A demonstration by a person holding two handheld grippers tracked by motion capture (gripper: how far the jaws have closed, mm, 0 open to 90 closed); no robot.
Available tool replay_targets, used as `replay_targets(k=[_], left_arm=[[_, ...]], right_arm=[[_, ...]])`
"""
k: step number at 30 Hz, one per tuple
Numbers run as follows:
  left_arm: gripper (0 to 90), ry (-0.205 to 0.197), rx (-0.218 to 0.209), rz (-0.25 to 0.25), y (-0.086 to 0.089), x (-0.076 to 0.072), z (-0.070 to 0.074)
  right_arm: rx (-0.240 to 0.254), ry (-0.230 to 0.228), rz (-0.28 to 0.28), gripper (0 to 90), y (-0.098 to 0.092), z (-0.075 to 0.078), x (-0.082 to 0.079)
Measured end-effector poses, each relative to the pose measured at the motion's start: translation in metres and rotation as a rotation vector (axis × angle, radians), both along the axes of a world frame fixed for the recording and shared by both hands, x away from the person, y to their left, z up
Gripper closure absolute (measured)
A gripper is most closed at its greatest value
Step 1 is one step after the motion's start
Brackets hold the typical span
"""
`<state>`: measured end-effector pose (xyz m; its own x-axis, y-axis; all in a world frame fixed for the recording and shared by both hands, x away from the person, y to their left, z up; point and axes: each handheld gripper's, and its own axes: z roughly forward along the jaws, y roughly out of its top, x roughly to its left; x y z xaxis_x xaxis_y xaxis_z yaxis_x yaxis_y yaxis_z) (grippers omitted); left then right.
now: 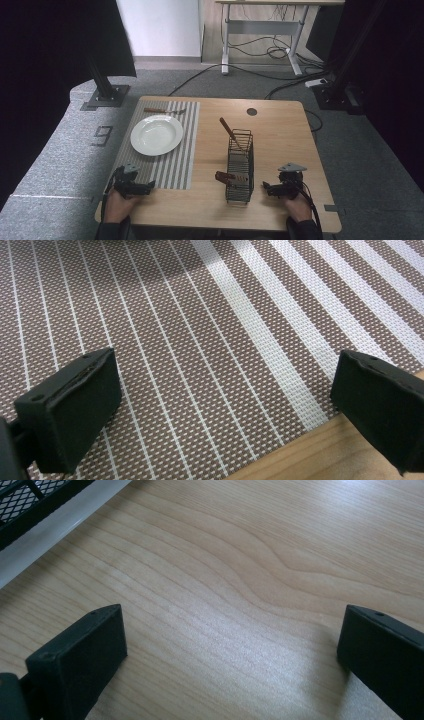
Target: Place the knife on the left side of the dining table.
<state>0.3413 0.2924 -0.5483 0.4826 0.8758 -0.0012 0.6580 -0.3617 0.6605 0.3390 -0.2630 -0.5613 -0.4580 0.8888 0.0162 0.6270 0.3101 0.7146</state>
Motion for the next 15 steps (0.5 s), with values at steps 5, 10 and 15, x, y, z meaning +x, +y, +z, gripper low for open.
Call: replay_targets(k=[5,10,15], left_arm=[[0.0,0.000,0.000,0.000,0.0001,0.0000,0.0000],[0.0,0.001,0.000,0.003,-0.0002,0.0000,0.0000],[0.0,0.001,0.000,0.004,-0.0002,0.0000,0.0000]], right_arm=[[0.002,-0.001,0.009,0.0,0.0001,-0.0001,0.0024],[0.002,-0.001,0.009,0.0,0.0001,-0.0002,0.0024],[0.001,-0.002,0.006,0.0,0.0002,-0.0002,0.0021]])
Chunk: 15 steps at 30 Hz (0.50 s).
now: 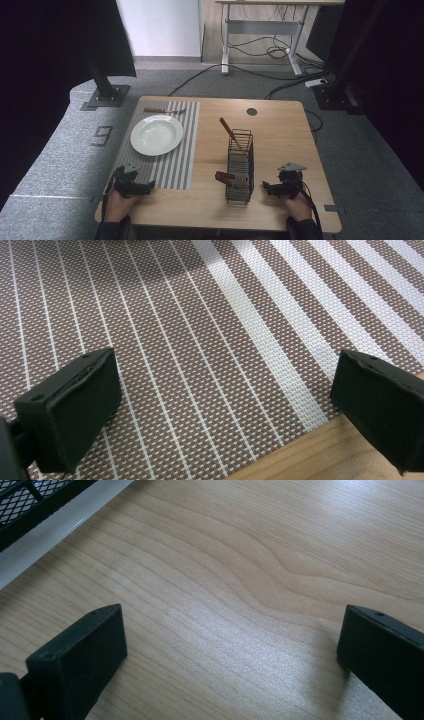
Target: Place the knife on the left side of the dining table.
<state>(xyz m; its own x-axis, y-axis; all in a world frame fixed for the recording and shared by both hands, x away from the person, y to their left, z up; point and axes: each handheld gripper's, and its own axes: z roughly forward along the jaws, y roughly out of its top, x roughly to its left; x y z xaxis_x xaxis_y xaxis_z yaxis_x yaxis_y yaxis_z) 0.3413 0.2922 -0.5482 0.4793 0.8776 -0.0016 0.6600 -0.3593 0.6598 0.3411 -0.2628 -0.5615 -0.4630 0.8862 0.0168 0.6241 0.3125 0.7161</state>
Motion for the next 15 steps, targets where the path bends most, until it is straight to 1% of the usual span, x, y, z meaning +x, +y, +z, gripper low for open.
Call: replay_targets(k=[4,9,11,12,14,15], left_arm=[[0.0,0.002,0.002,0.000,0.000,0.000,0.000],[0.6,0.017,0.003,-0.006,-0.002,0.000,0.003],[0.7,0.013,-0.013,-0.011,-0.003,0.000,0.005],[0.7,0.013,-0.013,-0.011,-0.003,0.000,0.005],[0.7,0.000,-0.034,-0.014,-0.005,-0.001,0.011],[0.8,-0.004,-0.037,-0.015,-0.005,-0.001,0.013]], right_arm=[[0.000,0.001,-0.003,0.0,0.000,0.000,0.000],[-0.001,0.001,-0.005,0.0,0.000,0.000,0.000],[-0.002,0.001,-0.006,0.0,0.000,0.000,-0.001],[-0.002,0.001,-0.006,0.0,0.000,0.000,-0.001],[-0.002,0.001,-0.007,0.0,0.000,0.000,-0.001],[-0.002,0.001,-0.007,0.0,0.000,0.000,-0.001]])
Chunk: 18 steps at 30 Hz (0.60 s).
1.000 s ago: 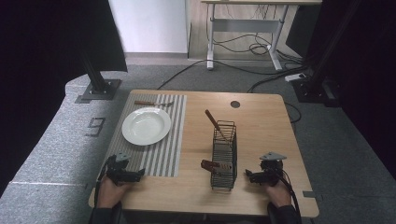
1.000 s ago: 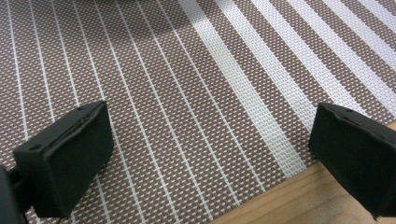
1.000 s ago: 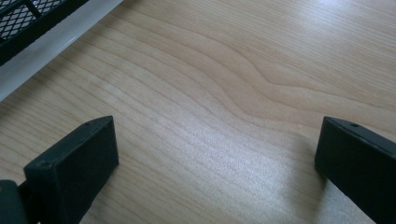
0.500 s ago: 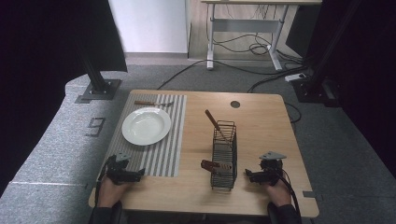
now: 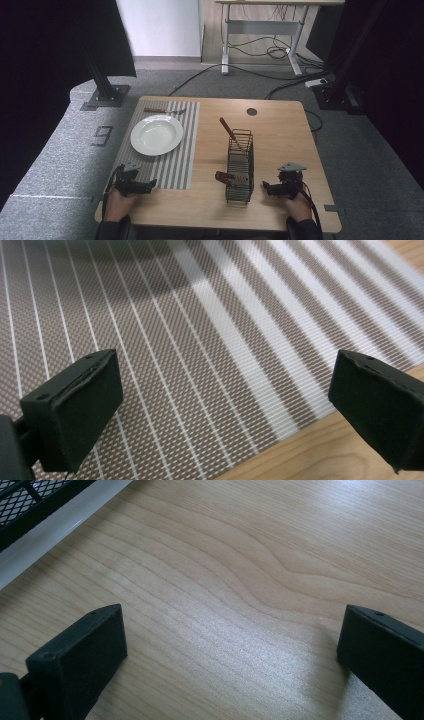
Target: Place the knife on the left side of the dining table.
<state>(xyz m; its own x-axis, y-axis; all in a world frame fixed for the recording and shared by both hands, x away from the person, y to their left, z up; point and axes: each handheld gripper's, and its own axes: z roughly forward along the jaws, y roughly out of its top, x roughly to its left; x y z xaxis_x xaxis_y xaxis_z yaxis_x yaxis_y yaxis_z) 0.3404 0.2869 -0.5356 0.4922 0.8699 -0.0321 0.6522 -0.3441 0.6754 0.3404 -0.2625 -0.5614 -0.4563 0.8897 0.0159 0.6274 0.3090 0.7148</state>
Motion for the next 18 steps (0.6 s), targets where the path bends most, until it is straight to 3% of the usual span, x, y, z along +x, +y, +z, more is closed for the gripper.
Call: replay_targets(k=[9,18], left_arm=[[0.8,-0.023,-0.008,-0.017,-0.007,0.001,0.018],[0.0,-0.066,-0.002,-0.076,-0.023,0.006,0.050]], right_arm=[[0.001,-0.001,-0.003,0.0,0.000,0.000,0.000],[0.001,-0.001,-0.006,0.0,0.000,0.000,0.000]])
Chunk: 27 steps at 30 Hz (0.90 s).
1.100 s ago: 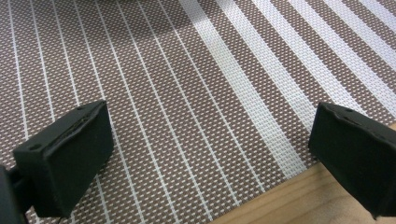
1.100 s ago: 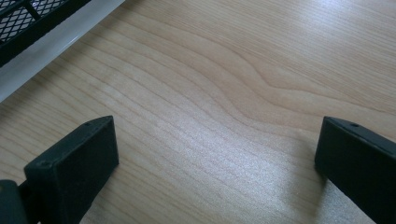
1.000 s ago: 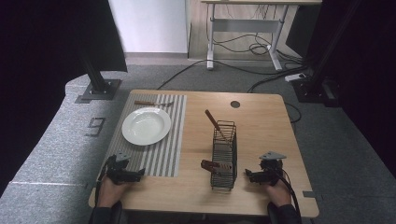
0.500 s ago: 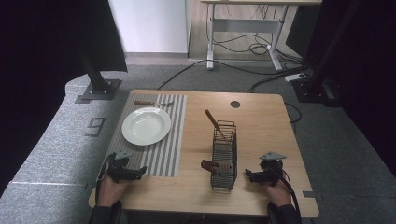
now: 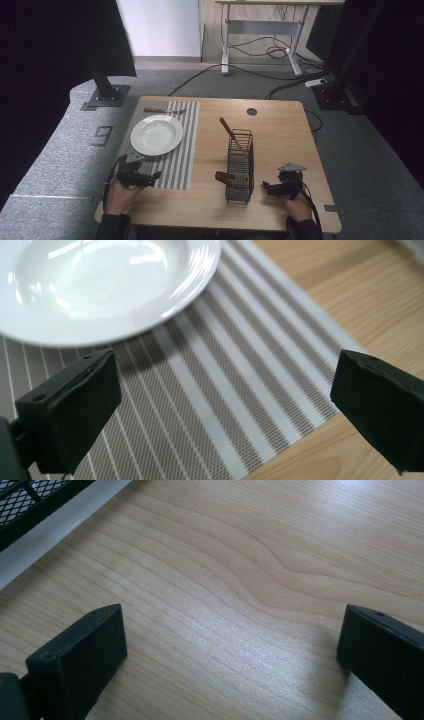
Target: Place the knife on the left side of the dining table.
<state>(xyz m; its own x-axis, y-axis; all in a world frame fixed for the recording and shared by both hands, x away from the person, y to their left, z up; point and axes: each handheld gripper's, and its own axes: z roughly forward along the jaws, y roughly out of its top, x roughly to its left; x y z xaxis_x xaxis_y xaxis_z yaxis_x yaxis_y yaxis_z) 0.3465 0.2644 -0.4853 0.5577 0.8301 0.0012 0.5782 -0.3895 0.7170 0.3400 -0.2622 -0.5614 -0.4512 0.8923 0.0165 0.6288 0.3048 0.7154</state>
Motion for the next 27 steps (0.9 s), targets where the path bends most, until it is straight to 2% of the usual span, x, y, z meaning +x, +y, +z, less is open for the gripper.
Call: replay_targets(k=[7,9,11,15,27], left_arm=[[0.0,-0.008,0.010,-0.032,-0.015,0.007,0.016],[0.0,-0.012,0.014,-0.045,-0.023,0.011,0.025],[0.0,-0.006,0.004,-0.049,-0.028,0.013,0.030],[0.0,0.000,0.015,-0.058,-0.036,0.018,0.036],[0.0,-0.012,0.017,-0.094,-0.074,0.037,0.064]], right_arm=[[0.000,0.000,-0.001,0.0,0.000,0.000,0.000],[0.001,0.000,-0.002,0.0,0.000,0.000,0.000],[0.001,0.000,-0.003,0.0,0.000,0.000,0.000],[0.001,0.000,-0.004,0.0,0.000,0.000,-0.001],[0.001,0.001,-0.003,0.0,0.000,0.000,-0.001]])
